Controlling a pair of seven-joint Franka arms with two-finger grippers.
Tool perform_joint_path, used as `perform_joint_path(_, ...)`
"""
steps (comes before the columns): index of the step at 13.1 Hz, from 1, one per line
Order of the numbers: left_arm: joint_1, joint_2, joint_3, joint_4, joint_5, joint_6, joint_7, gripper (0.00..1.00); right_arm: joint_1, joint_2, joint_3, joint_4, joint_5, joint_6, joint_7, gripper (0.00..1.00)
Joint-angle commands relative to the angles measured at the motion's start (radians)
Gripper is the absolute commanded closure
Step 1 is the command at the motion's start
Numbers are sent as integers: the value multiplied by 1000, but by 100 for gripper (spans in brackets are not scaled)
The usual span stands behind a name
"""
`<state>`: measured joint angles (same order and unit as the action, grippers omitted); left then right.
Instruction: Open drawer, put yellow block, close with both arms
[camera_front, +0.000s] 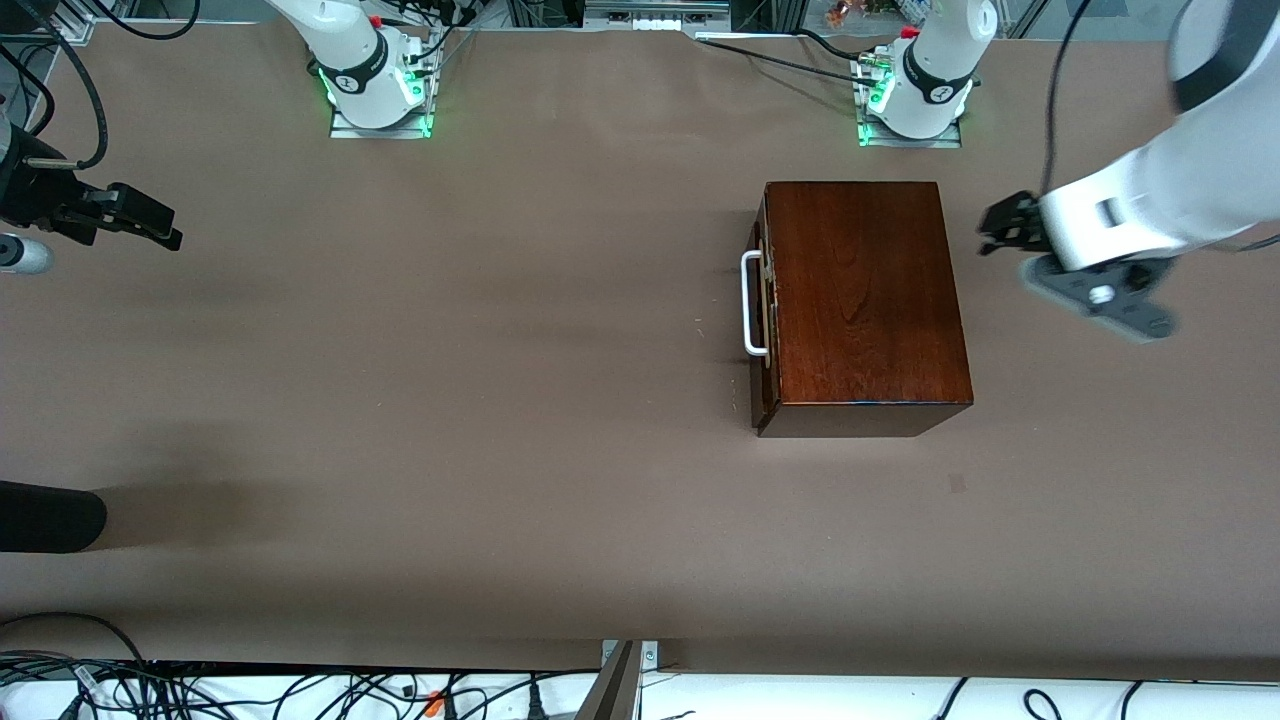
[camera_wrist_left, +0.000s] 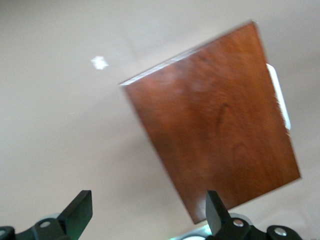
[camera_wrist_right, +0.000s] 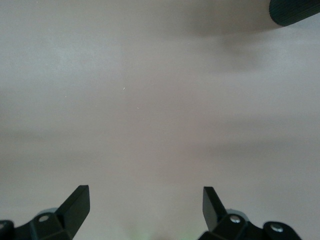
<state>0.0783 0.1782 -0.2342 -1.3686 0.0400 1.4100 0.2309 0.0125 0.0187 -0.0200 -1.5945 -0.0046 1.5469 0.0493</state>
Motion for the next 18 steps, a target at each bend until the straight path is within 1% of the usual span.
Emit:
perform_joint_path(1, -119, -147, 229, -163, -35, 145, -36, 0, -14, 6, 8, 18, 17, -1, 11, 0)
perform_joint_path(2, -133, -193, 260, -211, -41, 164, -76, 0, -14, 6, 8, 18, 17, 2, 11, 0)
perform_joint_path(4, -135, -233, 265, -247, -32, 165, -175, 0, -14, 6, 8, 18, 17, 2, 11, 0)
perform_joint_path(6, -132, -224, 265, -250, -28, 161, -202, 0, -14, 6, 8, 18, 17, 2, 11, 0)
perform_joint_path(9, -130, -178, 254, -230, -11, 158, -205, 0, -14, 4, 8, 18, 17, 2, 11, 0)
perform_joint_path(18, -124, -177, 253, -230, -15, 156, -194, 0, -14, 6, 8, 18, 18, 2, 11, 0)
